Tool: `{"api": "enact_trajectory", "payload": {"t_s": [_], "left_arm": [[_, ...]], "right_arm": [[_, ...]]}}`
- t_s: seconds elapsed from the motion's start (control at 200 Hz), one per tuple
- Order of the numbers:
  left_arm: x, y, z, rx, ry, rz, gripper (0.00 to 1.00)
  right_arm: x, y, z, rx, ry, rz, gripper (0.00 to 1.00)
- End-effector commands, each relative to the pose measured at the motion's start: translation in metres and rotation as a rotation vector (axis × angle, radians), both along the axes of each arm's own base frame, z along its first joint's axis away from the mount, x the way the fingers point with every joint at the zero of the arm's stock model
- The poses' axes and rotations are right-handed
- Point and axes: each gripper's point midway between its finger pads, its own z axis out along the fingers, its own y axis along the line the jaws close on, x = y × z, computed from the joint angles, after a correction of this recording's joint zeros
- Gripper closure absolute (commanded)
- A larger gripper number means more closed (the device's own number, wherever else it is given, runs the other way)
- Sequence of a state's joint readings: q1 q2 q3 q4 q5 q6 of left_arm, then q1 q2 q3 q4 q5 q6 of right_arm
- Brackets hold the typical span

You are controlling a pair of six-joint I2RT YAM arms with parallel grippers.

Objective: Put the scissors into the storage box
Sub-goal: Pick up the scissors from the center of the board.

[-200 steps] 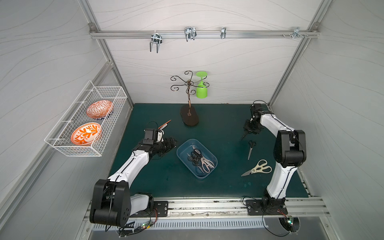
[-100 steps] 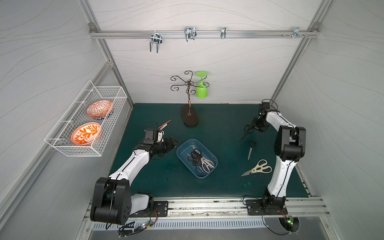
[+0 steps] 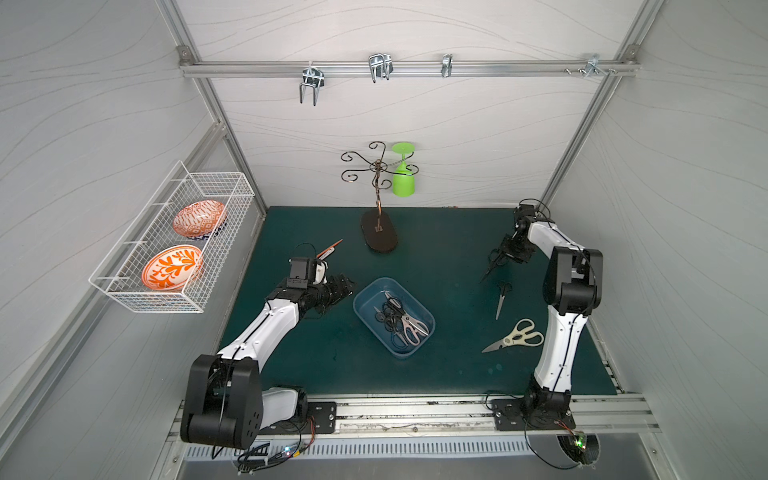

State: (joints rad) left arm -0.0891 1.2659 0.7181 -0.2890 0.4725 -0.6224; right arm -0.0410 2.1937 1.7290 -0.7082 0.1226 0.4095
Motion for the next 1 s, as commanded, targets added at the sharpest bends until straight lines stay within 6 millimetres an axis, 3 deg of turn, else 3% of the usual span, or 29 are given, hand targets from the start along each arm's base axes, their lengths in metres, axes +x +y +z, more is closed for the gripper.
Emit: {"api": "enact_trajectory", "payload": {"t_s": [0.0, 0.39, 0.71, 0.845, 0.995], "left_arm": [[0.012, 0.0, 0.012, 0.013, -0.046, -0.005, 0.13], [0.011, 0.001, 0.009, 0.023, -0.039, -0.003, 0.13], [0.011, 0.001, 0.009, 0.023, -0.039, -0.006, 0.13], [0.011, 0.001, 0.008, 0.024, -0.033, -0.004, 0.13], [0.012, 0.002, 0.007, 0.026, -0.032, -0.005, 0.13]], "right_arm": [[-0.007, -0.002, -0.013, -0.001, 0.047, 0.009, 0.68], [-0.008, -0.001, -0.029, 0.011, 0.083, 0.011, 0.73], [-0.008, 0.001, -0.036, 0.023, 0.098, 0.012, 0.89], [-0.008, 0.001, -0.034, 0.024, 0.096, 0.012, 0.96], [-0.003, 0.003, -0.018, 0.033, 0.062, 0.018, 1.0]]}}
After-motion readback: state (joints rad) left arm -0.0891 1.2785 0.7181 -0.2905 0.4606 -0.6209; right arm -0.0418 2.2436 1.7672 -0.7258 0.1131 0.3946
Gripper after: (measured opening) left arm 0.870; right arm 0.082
